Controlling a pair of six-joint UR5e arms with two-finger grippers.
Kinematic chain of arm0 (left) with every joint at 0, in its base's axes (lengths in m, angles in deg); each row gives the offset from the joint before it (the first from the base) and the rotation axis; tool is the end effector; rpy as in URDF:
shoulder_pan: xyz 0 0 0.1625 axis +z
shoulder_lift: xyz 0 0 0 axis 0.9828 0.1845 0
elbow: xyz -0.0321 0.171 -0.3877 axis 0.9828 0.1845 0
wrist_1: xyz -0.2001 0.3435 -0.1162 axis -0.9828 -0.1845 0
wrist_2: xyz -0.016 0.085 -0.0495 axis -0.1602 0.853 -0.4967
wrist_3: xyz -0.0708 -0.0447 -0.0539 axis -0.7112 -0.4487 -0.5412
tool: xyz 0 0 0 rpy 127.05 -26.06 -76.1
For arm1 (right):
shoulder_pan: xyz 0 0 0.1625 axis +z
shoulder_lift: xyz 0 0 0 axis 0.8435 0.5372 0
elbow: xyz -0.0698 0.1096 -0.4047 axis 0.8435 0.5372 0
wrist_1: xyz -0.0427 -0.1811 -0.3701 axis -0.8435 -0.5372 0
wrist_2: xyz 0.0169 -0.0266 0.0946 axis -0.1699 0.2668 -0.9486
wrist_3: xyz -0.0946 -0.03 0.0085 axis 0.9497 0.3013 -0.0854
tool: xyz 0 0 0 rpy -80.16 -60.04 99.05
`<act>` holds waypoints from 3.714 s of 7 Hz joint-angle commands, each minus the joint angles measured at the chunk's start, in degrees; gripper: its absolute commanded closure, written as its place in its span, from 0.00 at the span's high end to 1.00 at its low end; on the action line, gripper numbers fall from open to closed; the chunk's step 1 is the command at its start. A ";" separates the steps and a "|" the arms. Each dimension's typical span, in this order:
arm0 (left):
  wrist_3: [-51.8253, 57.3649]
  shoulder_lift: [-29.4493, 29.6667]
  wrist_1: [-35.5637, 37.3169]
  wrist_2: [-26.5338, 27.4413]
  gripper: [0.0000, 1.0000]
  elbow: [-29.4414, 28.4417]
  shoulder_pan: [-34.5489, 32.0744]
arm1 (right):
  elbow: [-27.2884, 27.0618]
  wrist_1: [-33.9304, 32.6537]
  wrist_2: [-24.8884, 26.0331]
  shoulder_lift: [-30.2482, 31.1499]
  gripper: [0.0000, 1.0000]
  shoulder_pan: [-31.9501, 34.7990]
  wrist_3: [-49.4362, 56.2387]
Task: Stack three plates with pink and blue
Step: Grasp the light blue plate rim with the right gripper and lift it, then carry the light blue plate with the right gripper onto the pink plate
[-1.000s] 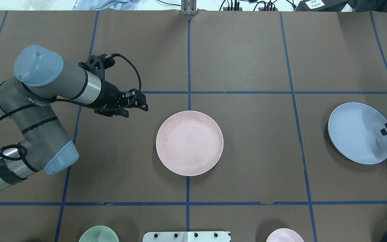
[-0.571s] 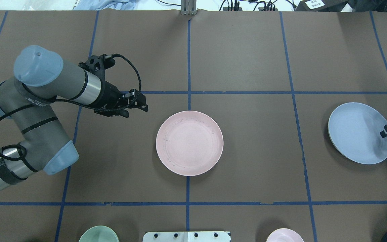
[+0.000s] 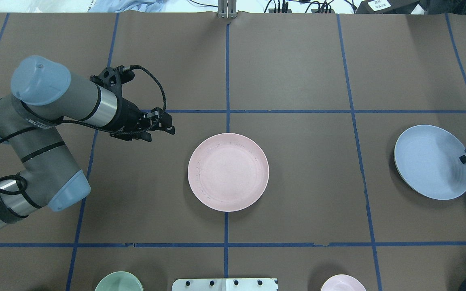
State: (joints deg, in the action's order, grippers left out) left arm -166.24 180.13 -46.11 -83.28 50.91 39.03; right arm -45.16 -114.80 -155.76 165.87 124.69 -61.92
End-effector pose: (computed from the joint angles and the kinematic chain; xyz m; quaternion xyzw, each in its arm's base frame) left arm 0.4181 -0.4610 0.2722 0.0153 0.5799 -0.0692 0.8116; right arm -0.1301 -0.4560 0.6979 -0.0327 -0.4367 -0.0865 0.8948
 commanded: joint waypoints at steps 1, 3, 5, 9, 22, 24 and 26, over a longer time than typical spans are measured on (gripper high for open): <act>0.00 -0.13 -0.01 -0.14 0.77 0.87 -0.18 | -2.50 0.00 -2.79 -0.59 0.00 0.14 -0.11; 0.35 -1.27 -0.27 -0.40 0.77 1.22 -0.27 | -9.69 0.26 -4.13 -2.95 0.00 0.14 -17.23; 8.05 -3.28 -0.36 -0.40 0.77 1.75 -1.49 | -14.97 0.26 -4.13 -5.86 0.00 -3.00 -29.59; 15.37 -7.16 -0.45 -3.03 0.77 3.42 -5.10 | -19.92 1.14 11.44 -22.61 0.00 -24.49 -68.05; 15.38 -7.34 -0.54 -3.56 0.77 3.77 -5.45 | -19.22 0.35 21.89 -28.18 0.99 -36.95 -79.17; 15.47 -8.38 -0.71 -3.48 0.77 3.86 -5.45 | -19.22 0.35 21.80 -27.58 1.00 -36.43 -79.13; 18.69 -11.10 -1.41 -3.48 0.77 4.65 -5.63 | -21.49 0.35 20.23 -23.31 1.00 -32.76 -78.95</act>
State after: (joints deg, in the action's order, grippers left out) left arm -150.01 170.90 -47.29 -86.76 55.05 33.49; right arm -65.11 -114.49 -134.60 139.44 89.73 -140.92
